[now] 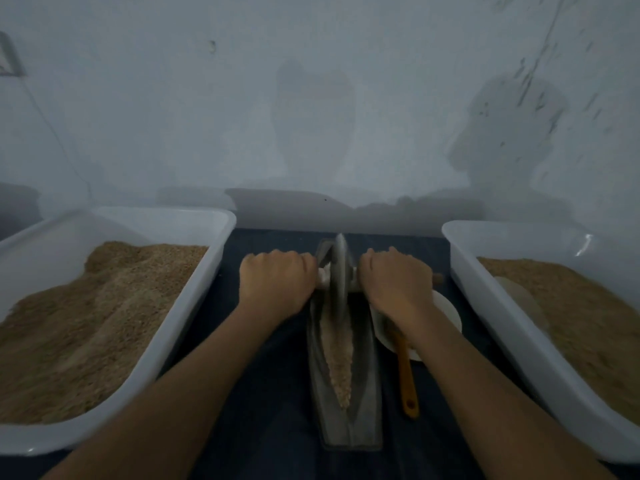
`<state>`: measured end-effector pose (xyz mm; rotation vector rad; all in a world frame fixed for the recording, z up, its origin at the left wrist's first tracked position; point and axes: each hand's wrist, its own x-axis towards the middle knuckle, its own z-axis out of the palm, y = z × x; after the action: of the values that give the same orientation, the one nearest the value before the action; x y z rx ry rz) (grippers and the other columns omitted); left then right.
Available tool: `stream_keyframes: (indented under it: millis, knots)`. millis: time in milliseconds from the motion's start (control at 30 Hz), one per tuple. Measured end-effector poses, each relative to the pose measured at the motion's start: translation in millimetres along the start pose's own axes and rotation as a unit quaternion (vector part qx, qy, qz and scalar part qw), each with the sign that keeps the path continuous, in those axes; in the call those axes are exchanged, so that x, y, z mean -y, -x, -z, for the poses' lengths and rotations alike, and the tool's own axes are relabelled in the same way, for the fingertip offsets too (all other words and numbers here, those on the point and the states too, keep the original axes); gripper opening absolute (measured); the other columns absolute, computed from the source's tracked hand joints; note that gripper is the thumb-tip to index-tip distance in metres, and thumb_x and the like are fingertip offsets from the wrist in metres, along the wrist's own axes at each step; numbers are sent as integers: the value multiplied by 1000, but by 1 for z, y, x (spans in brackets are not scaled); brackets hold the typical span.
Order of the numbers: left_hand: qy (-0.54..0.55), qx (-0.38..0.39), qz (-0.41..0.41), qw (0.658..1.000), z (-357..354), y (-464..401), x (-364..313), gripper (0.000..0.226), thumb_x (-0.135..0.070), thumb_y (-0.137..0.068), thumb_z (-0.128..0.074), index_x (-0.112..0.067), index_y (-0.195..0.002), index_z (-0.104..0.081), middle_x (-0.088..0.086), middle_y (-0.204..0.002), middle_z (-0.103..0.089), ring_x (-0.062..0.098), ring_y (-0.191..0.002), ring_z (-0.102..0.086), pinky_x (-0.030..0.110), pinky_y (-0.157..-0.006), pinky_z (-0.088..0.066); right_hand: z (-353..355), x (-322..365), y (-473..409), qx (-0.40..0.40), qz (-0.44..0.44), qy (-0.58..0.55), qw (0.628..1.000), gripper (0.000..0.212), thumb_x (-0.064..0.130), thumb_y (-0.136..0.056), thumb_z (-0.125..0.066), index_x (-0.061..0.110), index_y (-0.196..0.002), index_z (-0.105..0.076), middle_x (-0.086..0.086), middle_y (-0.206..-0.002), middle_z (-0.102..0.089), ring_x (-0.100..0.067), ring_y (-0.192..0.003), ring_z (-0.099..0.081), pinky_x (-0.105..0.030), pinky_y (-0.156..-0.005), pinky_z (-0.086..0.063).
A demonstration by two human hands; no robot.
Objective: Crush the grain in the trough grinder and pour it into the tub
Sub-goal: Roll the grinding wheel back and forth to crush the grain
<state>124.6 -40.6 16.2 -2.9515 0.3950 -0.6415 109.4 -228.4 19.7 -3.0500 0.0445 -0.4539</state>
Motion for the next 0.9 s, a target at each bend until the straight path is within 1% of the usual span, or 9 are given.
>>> stream_keyframes:
  millis: [100, 200, 300, 400, 467, 600, 767, 833, 900]
  knots:
    - [65, -47, 6, 997, 8, 59, -3, 48, -33, -108, -18, -24, -109, -65, -5, -90, -71, 17, -68, -58, 34, -67, -48, -2, -6, 67, -102, 38, -41, 993, 49, 34, -108, -25, 16, -129, -66, -4, -127, -71, -26, -127, -62, -40, -96, -52]
    - [113, -133, -1, 985, 16, 105, -6, 50, -37, -106, -34, -11, -130, -70, 1, -111, -77, 19, -89, -72, 39, -78, -56, 6, -11, 108, -169, 76, -52, 981, 50, 37, -107, -30, 18, -142, -60, 3, -140, -64, -18, -135, -56, -36, -104, -38]
    - [84, -125, -15, 989, 14, 99, -3, 48, -34, -103, -32, -16, -110, -76, 0, -89, -77, 18, -66, -67, 34, -62, -52, 9, -12, 100, -146, 93, -69, 983, 52, 37, -106, -28, 19, -142, -61, 4, -140, -64, -17, -137, -54, -37, -108, -41]
    - [-22, -69, -46, 996, 3, 56, -1, 34, -26, -102, -37, -22, -81, -63, -1, -64, -62, 20, -49, -52, 28, -52, -32, 3, -6, 48, -36, 66, -51, 996, 61, 39, -107, -14, 20, -147, -56, 2, -147, -58, -19, -147, -42, -40, -118, -36]
    - [-48, -38, -20, 998, -4, 18, 0, 21, -20, -101, -47, -19, -83, -57, 1, -74, -63, 22, -62, -60, 29, -56, -32, -3, -2, 2, 7, 17, -60, 998, 57, 36, -109, -16, 18, -145, -57, -1, -147, -59, -23, -149, -38, -43, -118, -33]
    - [-13, 9, 37, 999, -8, -27, -2, 19, -18, -102, -45, -22, -83, -44, 1, -92, -61, 23, -77, -56, 33, -64, -35, 2, 3, -36, 15, -44, -50, 998, 38, 22, -107, -32, 12, -101, -68, -9, -116, -69, -34, -116, -58, -43, -85, -43]
    - [31, -54, -9, 998, 7, 49, -8, 21, -24, -103, -44, -21, -89, -59, -1, -68, -54, 21, -55, -47, 32, -56, -36, -4, -10, 40, -17, 36, -46, 998, 56, 36, -109, -16, 16, -147, -53, -3, -149, -56, -23, -148, -38, -41, -113, -38]
    - [102, -110, -11, 989, 10, 87, -5, 41, -35, -107, -38, -13, -121, -71, 2, -96, -75, 22, -78, -70, 37, -69, -54, 4, -12, 85, -95, 75, -59, 991, 55, 39, -109, -19, 19, -149, -50, 2, -149, -57, -19, -146, -43, -37, -112, -41]
    - [122, -143, -16, 982, 11, 111, -1, 50, -38, -108, -36, -9, -138, -64, 6, -124, -73, 21, -105, -72, 42, -86, -58, 9, -14, 109, -135, 107, -65, 983, 54, 41, -110, -22, 20, -152, -47, 8, -153, -49, -16, -148, -39, -36, -117, -35]
